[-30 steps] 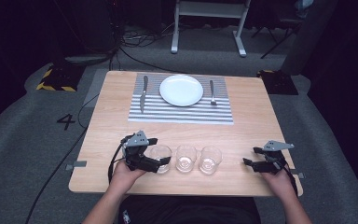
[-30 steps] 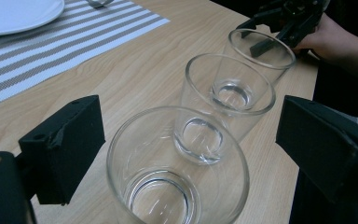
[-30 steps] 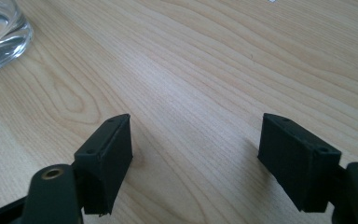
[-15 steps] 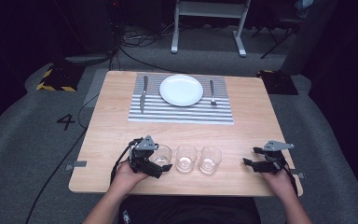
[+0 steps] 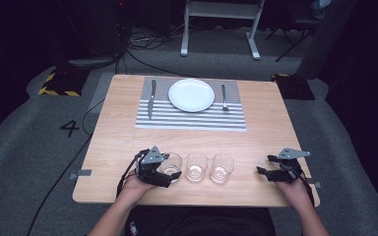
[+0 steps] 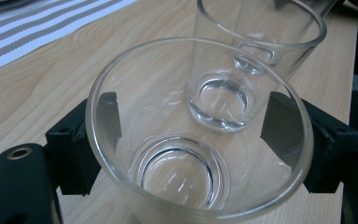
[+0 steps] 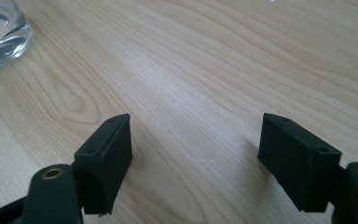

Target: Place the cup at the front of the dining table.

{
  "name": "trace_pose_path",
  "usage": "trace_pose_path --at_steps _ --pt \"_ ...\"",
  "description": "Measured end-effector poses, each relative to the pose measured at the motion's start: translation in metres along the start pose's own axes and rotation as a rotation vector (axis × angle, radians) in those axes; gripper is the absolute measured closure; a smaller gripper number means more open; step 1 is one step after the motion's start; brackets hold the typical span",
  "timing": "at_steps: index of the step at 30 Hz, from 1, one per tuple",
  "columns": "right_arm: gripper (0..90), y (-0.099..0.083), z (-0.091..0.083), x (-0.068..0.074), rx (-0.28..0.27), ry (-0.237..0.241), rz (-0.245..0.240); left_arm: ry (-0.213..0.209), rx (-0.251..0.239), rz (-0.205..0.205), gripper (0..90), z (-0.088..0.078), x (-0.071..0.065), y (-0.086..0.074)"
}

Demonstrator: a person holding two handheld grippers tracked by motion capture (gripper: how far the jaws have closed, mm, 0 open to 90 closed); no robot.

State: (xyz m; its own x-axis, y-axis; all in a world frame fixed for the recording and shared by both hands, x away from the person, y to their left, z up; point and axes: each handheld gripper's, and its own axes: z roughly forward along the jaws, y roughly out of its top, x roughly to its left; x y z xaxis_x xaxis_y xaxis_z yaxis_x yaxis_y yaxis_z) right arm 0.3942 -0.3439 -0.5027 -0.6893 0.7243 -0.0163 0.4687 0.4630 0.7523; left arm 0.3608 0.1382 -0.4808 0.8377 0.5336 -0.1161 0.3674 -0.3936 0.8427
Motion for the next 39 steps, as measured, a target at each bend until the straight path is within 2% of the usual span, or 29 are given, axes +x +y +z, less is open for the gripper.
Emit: trace_pose_path --at_steps 3,4,6,8,11,15,19,25,30,32,36,37,38,39 --pt "26.0 0.000 0.000 0.000 -0.001 0.000 -0.002 0.014 -0.045 0.017 18.3 0.002 -0.001 -0.005" --pt "26.0 0.000 0.000 0.000 0.000 -0.001 -0.002 0.027 -0.061 0.037 18.7 0.003 -0.001 -0.006" --pt "26.0 0.000 0.000 0.001 -0.003 -0.004 0.003 0.029 -0.071 0.029 19.1 0.004 -0.003 -0.009" --pt "26.0 0.000 0.000 0.001 -0.004 -0.004 0.003 0.030 -0.090 0.039 19.1 0.005 -0.002 -0.010" --pt "26.0 0.000 0.000 0.000 -0.001 -0.006 0.004 0.025 -0.094 0.034 19.2 0.005 -0.003 -0.011" --pt "26.0 0.000 0.000 0.000 -0.002 -0.008 0.001 0.051 -0.080 0.023 19.3 0.006 -0.006 -0.009" --pt "26.2 0.000 0.000 0.000 -0.002 -0.008 0.000 0.058 -0.062 -0.020 19.4 0.004 -0.005 -0.004" --pt "26.2 0.000 0.000 0.000 -0.002 -0.008 0.011 0.075 -0.083 0.008 19.5 -0.006 -0.007 0.006" --pt "26.2 0.000 0.000 0.000 0.000 -0.007 0.008 0.075 -0.110 -0.011 19.5 -0.016 -0.005 0.016" --pt "26.2 0.000 0.000 0.000 -0.002 -0.010 0.009 0.090 -0.118 -0.019 19.5 -0.022 -0.003 0.023" --pt "26.2 0.000 0.000 0.000 -0.002 -0.011 0.009 0.152 -0.109 -0.012 19.4 -0.028 0.001 0.035" --pt "26.2 0.000 0.000 0.000 -0.002 -0.012 0.009 0.163 -0.108 -0.032 19.4 -0.030 0.001 0.037" --pt "26.2 0.000 0.000 0.000 -0.003 -0.014 0.013 0.184 -0.109 -0.037 19.5 -0.031 0.002 0.040" --pt "26.2 0.000 0.000 0.000 -0.004 -0.014 0.015 0.184 -0.109 -0.037 19.4 -0.031 0.002 0.040"
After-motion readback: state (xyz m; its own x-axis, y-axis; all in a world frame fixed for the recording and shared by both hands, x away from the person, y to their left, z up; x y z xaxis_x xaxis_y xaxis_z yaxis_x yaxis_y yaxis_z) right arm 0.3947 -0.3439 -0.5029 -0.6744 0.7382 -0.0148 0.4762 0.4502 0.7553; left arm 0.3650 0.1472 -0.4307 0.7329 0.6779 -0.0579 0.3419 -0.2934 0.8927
